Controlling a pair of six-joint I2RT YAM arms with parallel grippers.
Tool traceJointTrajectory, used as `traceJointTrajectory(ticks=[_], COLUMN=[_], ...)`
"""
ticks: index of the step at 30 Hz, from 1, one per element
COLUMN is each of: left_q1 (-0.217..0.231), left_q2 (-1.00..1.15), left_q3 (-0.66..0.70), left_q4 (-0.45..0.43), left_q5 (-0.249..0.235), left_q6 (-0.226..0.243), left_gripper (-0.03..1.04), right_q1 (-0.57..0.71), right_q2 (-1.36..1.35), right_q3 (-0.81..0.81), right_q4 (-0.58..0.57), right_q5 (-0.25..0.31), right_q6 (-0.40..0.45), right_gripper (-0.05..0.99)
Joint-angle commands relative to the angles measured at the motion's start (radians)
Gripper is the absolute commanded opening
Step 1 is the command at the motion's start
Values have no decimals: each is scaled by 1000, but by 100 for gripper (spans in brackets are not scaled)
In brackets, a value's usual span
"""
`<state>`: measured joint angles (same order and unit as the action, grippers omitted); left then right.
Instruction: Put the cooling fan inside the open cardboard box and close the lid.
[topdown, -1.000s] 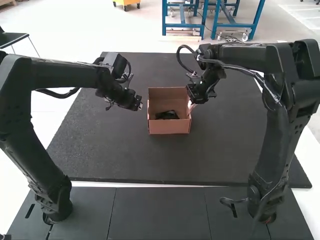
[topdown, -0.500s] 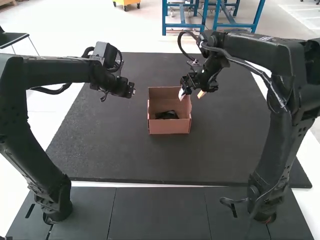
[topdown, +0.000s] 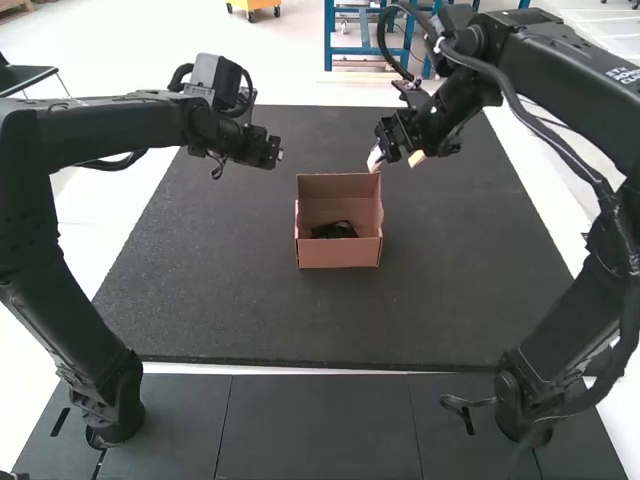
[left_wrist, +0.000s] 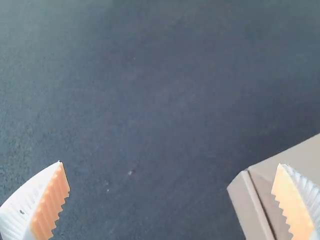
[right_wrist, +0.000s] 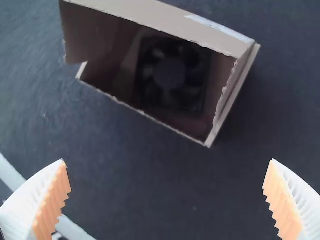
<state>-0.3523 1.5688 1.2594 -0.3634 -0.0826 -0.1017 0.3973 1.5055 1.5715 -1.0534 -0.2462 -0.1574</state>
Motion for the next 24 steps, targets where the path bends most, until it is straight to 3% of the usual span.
traceJointTrajectory(ticks=[1,16,24], left_q1=[-30,-108,-129], left_q2=[16,39,56], left_q3=[49,64,51], left_q4=[0,-12,-54], left_q5=[-6,-2,34], left_q6=[5,11,11], left_gripper=[96,96,96], right_q1=[11,11,6], right_q2=[-79,-274,-283], right_q3=[-34,-180,-186], right_q4=[0,20,36], right_q5=[5,35,36], right_q6=[9,-4,-4], right_gripper=[88,87,87])
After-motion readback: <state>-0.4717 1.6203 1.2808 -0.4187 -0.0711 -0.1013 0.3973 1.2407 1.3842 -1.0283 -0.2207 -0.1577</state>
